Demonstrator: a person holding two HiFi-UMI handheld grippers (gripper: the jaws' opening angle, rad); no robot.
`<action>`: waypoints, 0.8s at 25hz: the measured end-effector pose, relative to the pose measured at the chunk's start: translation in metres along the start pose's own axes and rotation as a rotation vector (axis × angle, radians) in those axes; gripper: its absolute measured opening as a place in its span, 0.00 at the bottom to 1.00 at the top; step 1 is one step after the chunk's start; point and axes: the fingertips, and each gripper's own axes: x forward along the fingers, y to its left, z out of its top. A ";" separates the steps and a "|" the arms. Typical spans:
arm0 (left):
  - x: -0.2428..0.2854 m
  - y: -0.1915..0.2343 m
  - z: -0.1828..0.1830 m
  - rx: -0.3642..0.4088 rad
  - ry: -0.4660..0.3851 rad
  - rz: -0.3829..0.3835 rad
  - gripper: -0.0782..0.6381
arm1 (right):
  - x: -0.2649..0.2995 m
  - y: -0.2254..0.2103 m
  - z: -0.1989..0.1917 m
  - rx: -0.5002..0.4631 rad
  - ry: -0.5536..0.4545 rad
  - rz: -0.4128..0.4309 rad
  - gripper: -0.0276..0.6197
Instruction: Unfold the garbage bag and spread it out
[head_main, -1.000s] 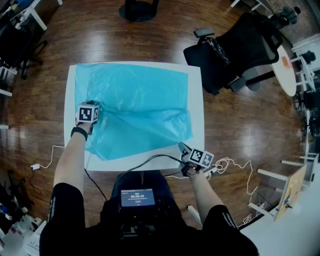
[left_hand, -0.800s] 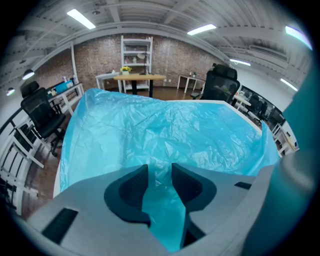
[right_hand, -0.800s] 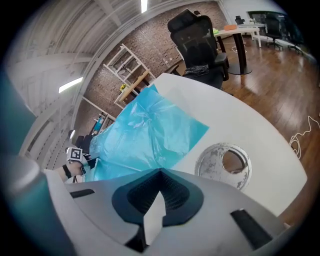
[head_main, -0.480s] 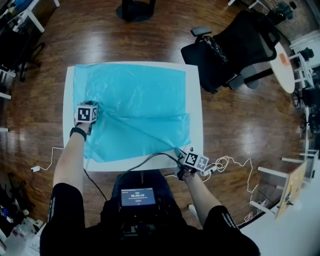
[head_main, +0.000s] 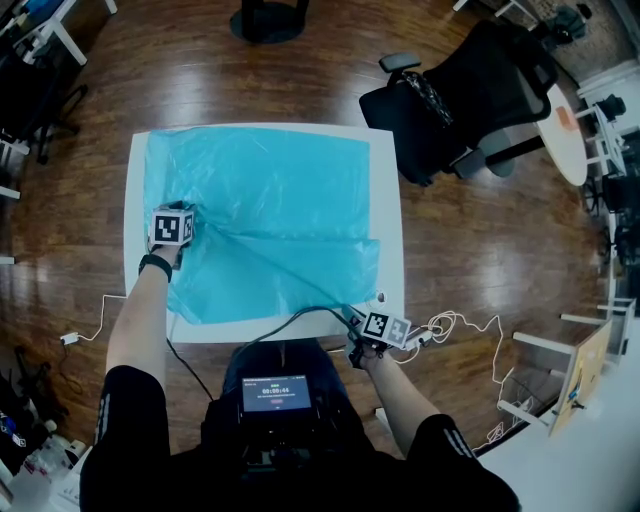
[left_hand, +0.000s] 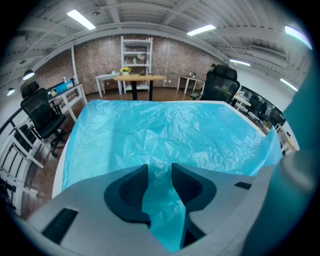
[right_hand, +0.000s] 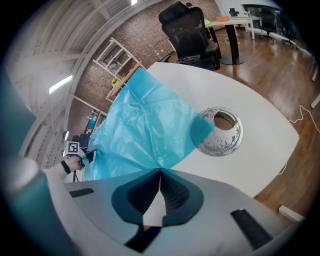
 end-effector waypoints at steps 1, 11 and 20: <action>0.000 0.000 0.000 0.001 0.000 -0.001 0.33 | 0.000 0.000 -0.001 0.002 0.002 0.001 0.08; 0.000 0.000 0.000 0.001 0.001 0.000 0.33 | -0.019 0.009 -0.002 0.009 -0.028 0.023 0.29; -0.012 -0.017 0.018 0.083 -0.089 -0.043 0.33 | -0.057 0.046 0.050 -0.248 -0.155 -0.016 0.29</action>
